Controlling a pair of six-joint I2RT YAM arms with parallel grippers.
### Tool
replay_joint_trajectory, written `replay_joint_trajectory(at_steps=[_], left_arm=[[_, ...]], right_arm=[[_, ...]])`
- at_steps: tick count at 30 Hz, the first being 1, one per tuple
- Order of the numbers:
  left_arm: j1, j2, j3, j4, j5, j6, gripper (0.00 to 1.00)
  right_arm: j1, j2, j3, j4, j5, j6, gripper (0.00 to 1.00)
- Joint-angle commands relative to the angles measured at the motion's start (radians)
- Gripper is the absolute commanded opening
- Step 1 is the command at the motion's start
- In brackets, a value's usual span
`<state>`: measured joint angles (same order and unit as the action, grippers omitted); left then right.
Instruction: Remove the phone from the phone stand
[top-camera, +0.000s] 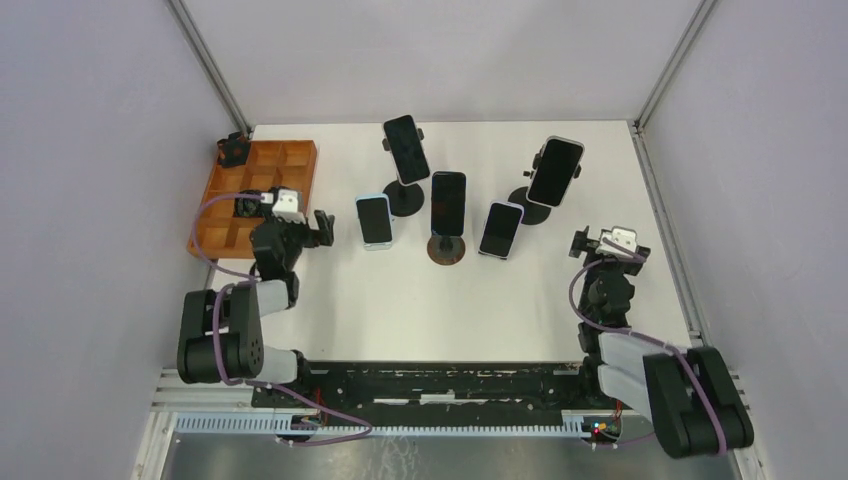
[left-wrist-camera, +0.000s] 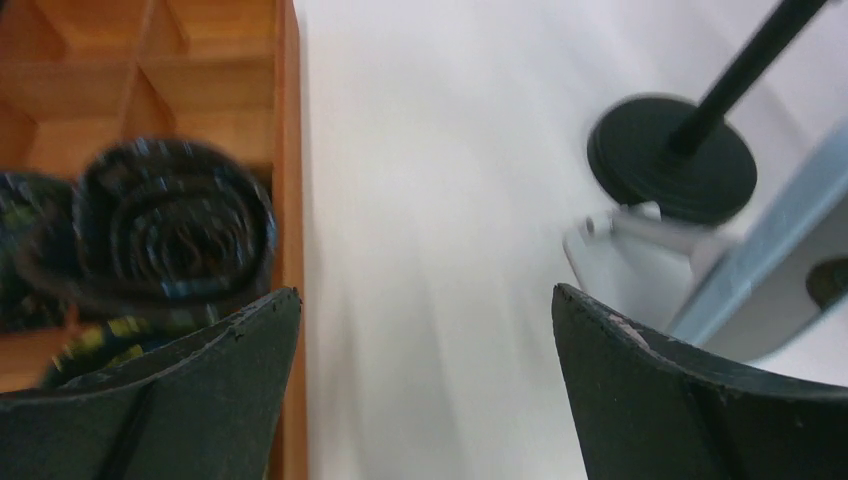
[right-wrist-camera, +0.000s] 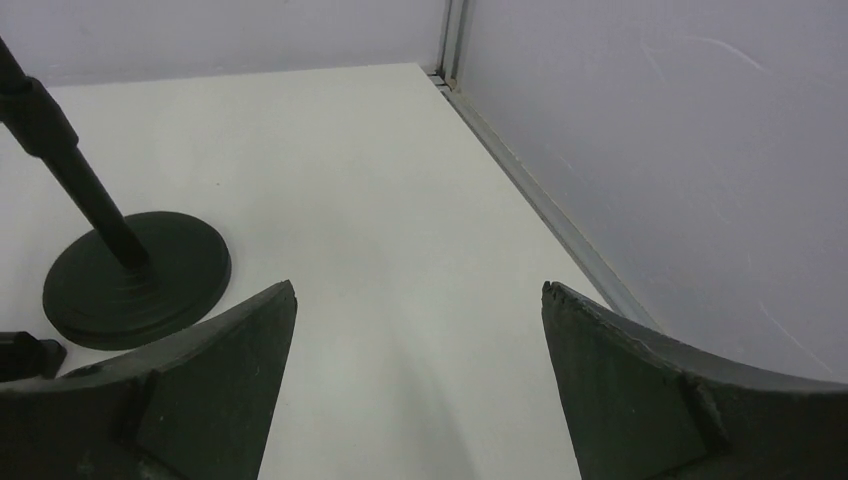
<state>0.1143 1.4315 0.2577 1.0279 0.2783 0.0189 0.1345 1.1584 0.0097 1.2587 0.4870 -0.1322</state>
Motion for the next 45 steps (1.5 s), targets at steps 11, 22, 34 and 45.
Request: replay_joint_trajectory(at_steps=[11,22,34,45], left_arm=[[0.071,-0.094,0.657,-1.336,0.502,0.336,1.0],[0.043,0.033,0.713,-1.465,0.704,0.458,1.0],[-0.052,0.238,0.763,-1.268,0.66,0.348,1.0],[-0.07,0.359,0.788,-1.197,0.67,0.373,0.9]], right_arm=[[0.003,-0.41,0.271,-1.064,0.013,0.622,0.98],[0.022,-0.509,0.272,-1.095,-0.41,0.473,0.98],[0.191,-0.499,0.288,-1.105,-0.451,0.43,0.98],[0.261,-0.457,0.315,-1.039,-0.508,0.436,0.94]])
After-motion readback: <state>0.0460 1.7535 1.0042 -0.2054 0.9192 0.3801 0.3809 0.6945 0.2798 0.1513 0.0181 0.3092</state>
